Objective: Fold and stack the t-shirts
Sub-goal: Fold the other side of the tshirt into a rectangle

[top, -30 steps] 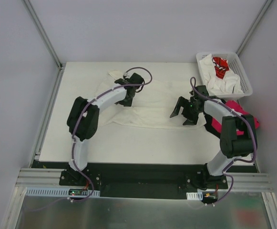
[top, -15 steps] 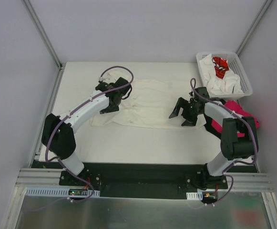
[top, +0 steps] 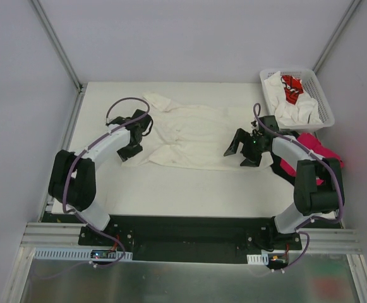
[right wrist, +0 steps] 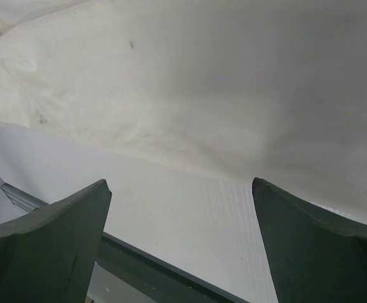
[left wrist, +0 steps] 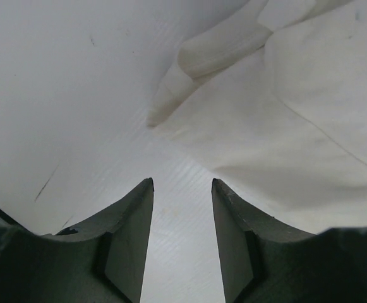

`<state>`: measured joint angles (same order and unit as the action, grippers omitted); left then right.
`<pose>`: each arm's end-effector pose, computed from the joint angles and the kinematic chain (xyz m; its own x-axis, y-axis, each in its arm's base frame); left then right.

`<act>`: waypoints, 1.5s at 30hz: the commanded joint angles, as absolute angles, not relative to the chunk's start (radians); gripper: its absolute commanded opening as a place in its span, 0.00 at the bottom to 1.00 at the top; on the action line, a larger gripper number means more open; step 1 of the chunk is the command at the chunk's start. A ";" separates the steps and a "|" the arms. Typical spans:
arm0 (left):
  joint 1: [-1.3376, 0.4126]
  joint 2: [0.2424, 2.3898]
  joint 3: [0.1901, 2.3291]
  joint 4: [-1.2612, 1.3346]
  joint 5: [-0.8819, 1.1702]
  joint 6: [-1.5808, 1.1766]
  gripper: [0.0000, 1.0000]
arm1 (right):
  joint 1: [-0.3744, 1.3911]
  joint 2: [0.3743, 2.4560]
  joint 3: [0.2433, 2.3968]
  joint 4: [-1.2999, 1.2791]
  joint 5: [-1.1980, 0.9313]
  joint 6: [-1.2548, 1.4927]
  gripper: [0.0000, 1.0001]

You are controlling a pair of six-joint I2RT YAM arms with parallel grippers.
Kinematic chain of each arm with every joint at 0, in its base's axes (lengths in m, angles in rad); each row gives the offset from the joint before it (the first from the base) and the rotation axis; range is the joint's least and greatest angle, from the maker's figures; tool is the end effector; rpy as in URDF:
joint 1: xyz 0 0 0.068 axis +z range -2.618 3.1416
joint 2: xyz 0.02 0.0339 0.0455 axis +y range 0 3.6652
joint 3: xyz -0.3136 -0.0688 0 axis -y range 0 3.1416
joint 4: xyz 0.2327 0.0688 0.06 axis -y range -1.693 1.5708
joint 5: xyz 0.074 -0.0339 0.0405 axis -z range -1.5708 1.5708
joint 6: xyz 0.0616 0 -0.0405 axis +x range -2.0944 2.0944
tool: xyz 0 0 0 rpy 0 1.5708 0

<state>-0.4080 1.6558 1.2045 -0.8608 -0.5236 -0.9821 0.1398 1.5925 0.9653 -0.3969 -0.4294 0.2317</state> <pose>0.3012 -0.0966 0.2554 -0.6809 -0.4903 -0.5440 -0.6124 0.7886 0.0556 0.3113 0.0697 0.2280 -0.9016 0.0840 -0.4243 -0.1377 0.8743 0.4655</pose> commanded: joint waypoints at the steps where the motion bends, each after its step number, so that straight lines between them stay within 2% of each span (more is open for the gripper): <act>1: -0.361 1.551 1.146 -0.779 -0.473 -1.064 0.41 | 0.133 1.572 0.963 -0.383 -0.453 0.238 0.97; 9: -0.304 1.490 1.026 -0.683 -0.413 -1.097 0.38 | 0.124 1.571 0.959 -0.382 -0.457 0.236 0.96; 24: -0.239 1.499 0.960 -0.607 -0.388 -1.146 0.38 | 0.106 1.566 0.954 -0.390 -0.454 0.229 0.96; 31: -0.213 1.532 0.989 -0.635 -0.417 -1.010 0.41 | 0.101 1.577 0.959 -0.390 -0.453 0.229 0.96; 45: -0.199 1.626 1.008 -0.635 -0.442 -0.933 0.38 | 0.094 1.574 0.959 -0.393 -0.443 0.229 0.97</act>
